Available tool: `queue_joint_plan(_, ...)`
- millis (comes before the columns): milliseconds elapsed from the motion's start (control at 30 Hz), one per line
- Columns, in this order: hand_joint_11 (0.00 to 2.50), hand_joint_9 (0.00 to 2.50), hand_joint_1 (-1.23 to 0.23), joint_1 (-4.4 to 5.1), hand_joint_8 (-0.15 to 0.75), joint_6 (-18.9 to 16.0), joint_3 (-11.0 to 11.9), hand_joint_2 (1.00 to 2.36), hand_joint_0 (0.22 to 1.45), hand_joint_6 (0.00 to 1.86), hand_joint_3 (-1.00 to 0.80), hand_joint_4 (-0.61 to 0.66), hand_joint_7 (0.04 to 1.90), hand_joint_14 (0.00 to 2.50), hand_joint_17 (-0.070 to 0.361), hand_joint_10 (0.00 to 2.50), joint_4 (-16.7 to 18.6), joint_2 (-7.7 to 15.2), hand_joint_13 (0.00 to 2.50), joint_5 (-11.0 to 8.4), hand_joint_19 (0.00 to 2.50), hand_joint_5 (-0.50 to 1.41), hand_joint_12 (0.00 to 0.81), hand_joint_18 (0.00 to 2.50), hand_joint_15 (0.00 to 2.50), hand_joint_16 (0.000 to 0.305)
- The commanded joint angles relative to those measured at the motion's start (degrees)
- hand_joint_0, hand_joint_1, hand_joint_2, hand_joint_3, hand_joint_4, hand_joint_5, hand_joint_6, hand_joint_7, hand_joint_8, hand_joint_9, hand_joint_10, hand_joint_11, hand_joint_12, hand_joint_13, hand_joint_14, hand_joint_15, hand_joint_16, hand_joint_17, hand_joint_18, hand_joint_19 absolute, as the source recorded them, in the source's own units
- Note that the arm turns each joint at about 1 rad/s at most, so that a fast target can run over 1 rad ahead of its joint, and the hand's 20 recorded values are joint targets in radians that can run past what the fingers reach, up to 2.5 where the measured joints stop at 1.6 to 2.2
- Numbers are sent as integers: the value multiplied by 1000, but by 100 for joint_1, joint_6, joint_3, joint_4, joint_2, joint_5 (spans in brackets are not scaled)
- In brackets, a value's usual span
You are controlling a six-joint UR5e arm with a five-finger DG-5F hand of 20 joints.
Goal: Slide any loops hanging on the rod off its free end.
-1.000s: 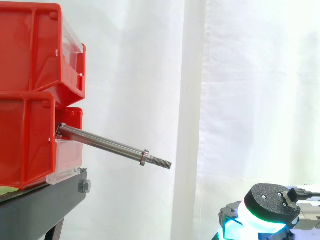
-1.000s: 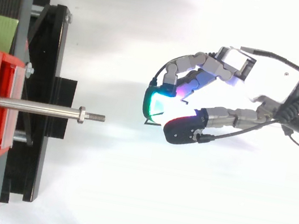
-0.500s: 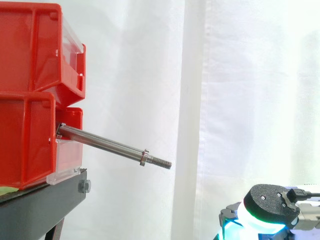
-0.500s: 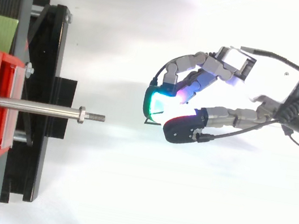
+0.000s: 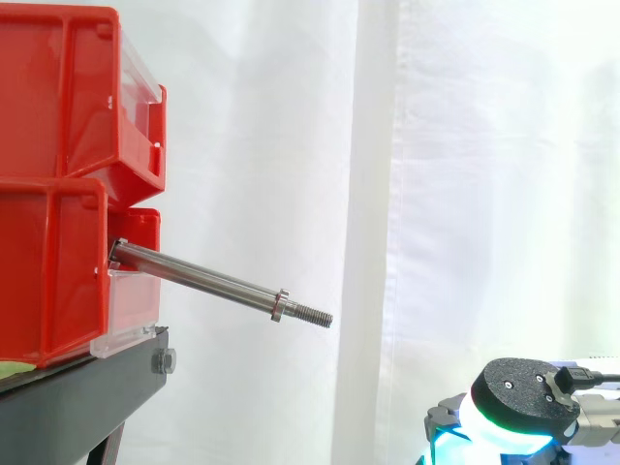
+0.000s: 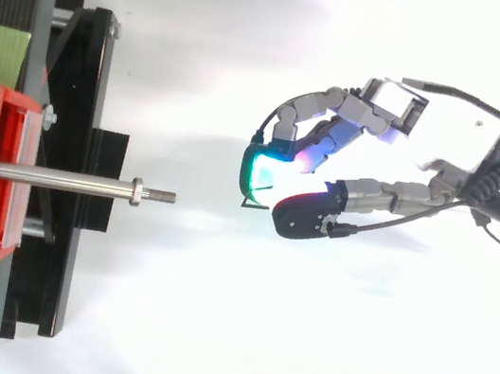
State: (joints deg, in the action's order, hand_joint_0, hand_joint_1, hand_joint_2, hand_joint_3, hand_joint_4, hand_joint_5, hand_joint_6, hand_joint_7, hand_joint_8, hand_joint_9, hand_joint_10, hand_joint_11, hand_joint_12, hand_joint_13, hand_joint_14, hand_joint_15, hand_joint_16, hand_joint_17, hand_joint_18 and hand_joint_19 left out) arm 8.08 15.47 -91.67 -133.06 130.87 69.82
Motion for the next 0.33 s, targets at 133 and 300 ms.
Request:
queue_joint_plan(133,720,1124,-668,0,371,0,0,1015,599,891,-173,112,1064,16,128,15,0,0,974,-4,496,-139,349,895,436,57)
queue_joint_plan(300,736,1122,-666,0,372,0,0,1014,599,891,-169,111,1062,15,129,12,0,0,972,-4,505,-139,352,889,452,57)
